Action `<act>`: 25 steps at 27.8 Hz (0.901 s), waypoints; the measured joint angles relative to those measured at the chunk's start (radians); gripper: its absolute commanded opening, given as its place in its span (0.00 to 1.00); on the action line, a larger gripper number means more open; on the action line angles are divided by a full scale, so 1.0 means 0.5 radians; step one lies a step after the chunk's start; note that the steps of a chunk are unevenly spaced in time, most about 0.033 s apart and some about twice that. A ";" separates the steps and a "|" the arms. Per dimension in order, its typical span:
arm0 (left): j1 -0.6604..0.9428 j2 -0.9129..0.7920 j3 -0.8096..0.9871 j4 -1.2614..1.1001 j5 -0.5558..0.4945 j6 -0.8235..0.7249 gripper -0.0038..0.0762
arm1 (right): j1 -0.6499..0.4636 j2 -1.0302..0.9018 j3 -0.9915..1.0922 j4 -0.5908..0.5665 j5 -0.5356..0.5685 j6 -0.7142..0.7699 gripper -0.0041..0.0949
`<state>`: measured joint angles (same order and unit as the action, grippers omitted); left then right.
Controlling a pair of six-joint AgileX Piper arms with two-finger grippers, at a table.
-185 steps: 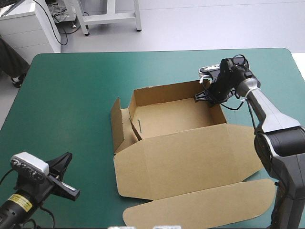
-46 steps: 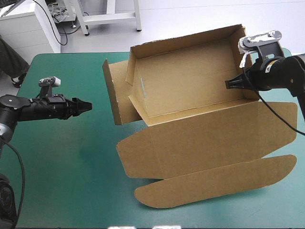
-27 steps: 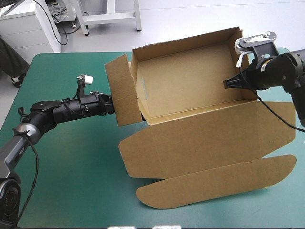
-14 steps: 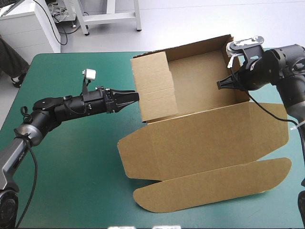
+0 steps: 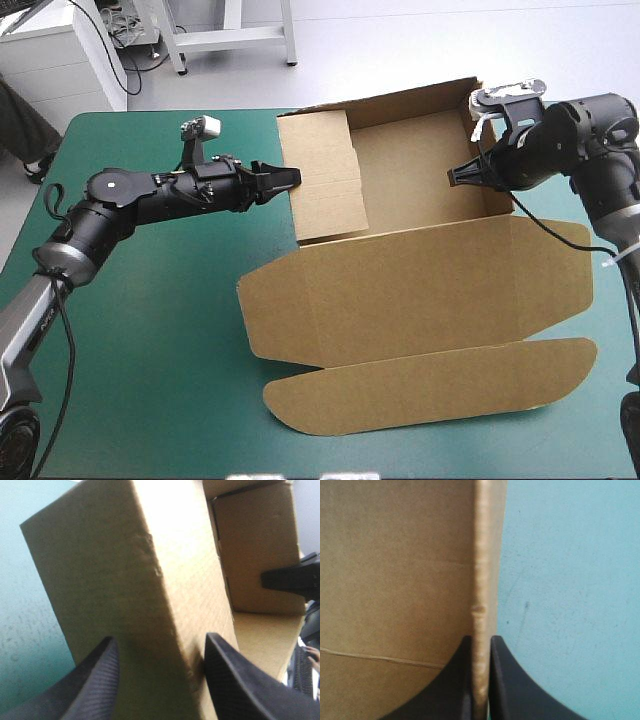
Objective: Fold the box
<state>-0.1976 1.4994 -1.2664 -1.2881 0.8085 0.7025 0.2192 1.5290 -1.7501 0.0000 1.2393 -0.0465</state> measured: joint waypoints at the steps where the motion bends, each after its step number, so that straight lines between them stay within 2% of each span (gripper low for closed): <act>1: -0.059 -0.002 -0.053 0.193 -0.078 -0.161 0.51 | 0.029 0.002 0.000 -0.021 -0.014 0.000 0.03; 5: -0.127 -0.002 -0.138 0.527 -0.243 -0.439 0.51 | 0.187 0.003 0.000 -0.133 -0.090 0.093 0.03; 13: -0.132 -0.007 -0.166 1.059 -0.205 -0.919 0.49 | 0.374 0.019 0.010 -0.207 -0.143 0.240 0.03; 16: -0.150 -0.007 -0.166 1.235 -0.196 -1.030 0.40 | 0.434 0.061 0.010 -0.247 -0.158 0.295 0.03; 24: -0.222 -0.003 -0.166 1.789 -0.193 -1.385 0.05 | 0.505 0.240 0.010 -0.244 -0.164 0.482 0.03; 25: -0.227 0.000 -0.166 1.843 -0.195 -1.425 0.04 | 0.506 0.263 0.010 -0.231 -0.166 0.509 0.03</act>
<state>-0.3110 1.4992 -1.3495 -0.3665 0.7112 -0.0100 0.4724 1.6605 -1.7453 -0.1155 1.1564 0.2078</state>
